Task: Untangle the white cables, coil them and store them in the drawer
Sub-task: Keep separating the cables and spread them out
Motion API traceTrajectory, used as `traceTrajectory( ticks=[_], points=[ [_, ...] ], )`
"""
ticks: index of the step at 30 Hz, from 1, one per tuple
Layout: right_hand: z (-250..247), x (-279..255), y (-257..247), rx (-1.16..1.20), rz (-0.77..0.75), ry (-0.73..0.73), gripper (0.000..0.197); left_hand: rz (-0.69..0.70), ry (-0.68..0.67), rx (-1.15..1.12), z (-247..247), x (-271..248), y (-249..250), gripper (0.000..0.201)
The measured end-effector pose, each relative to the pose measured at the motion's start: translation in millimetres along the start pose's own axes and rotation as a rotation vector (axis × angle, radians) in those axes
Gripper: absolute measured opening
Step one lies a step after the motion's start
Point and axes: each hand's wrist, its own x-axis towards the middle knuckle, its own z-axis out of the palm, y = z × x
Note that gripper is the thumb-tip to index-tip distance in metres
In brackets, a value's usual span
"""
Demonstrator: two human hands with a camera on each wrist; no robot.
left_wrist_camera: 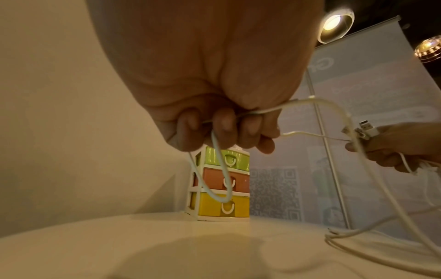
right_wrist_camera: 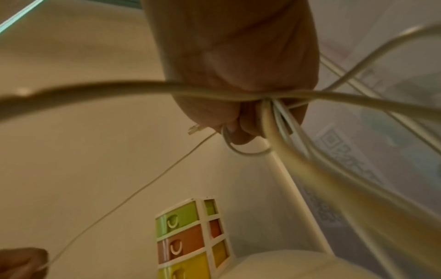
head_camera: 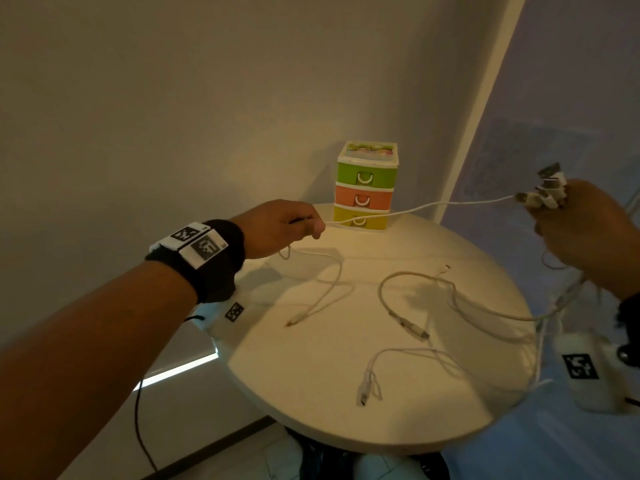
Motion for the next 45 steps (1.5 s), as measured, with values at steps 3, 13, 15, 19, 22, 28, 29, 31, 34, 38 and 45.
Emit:
traceTrajectory(
  ticks=[3, 13, 15, 19, 22, 28, 29, 31, 34, 38, 45],
  points=[
    [-1.3, 3.7, 10.1, -0.216, 0.002, 0.044, 0.011, -0.030, 0.010, 0.039, -3.0, -2.6, -0.3, 0.036],
    [-3.7, -2.1, 1.5, -0.428, -0.063, 0.043, 0.022, -0.123, 0.092, 0.143, -10.0, -1.9, -10.3, 0.034],
    [6.6, -10.3, -15.0, -0.446, -0.261, -0.082, 0.023, -0.113, 0.110, 0.252, -8.4, 0.0, 1.8, 0.034],
    [23.2, -24.3, -55.8, -0.362, -0.461, -0.034, 0.016, -0.061, 0.128, 0.367, -2.1, 0.8, 24.8, 0.036],
    [37.5, -39.0, -71.8, -0.234, -0.463, -0.067, 0.019, 0.017, 0.097, 0.291, 7.9, -3.4, 41.6, 0.032],
    [66.8, -56.7, -93.3, -0.215, -0.580, -0.409, 0.014, 0.245, -0.006, 0.208, 22.9, -6.1, 67.3, 0.021],
    [69.4, -56.7, -94.4, -0.270, -0.590, -0.413, 0.006, 0.258, -0.015, 0.218, 23.3, -6.3, 67.8, 0.017],
    [68.6, -54.9, -93.9, -0.360, -0.563, -0.408, 0.021, 0.247, -0.004, 0.206, 20.8, -7.4, 65.7, 0.014],
    [59.1, -50.3, -89.5, -0.411, -0.511, -0.350, 0.012, 0.215, -0.022, 0.080, 16.6, -11.2, 60.4, 0.015],
    [52.3, -42.5, -80.1, -0.473, -0.477, -0.273, 0.011, 0.183, -0.039, 0.025, 19.8, -11.9, 59.9, 0.024],
    [33.4, -29.7, -56.7, -0.515, -0.466, -0.081, 0.007, 0.031, -0.066, 0.008, -3.2, -15.5, 35.3, 0.034]
  ],
)
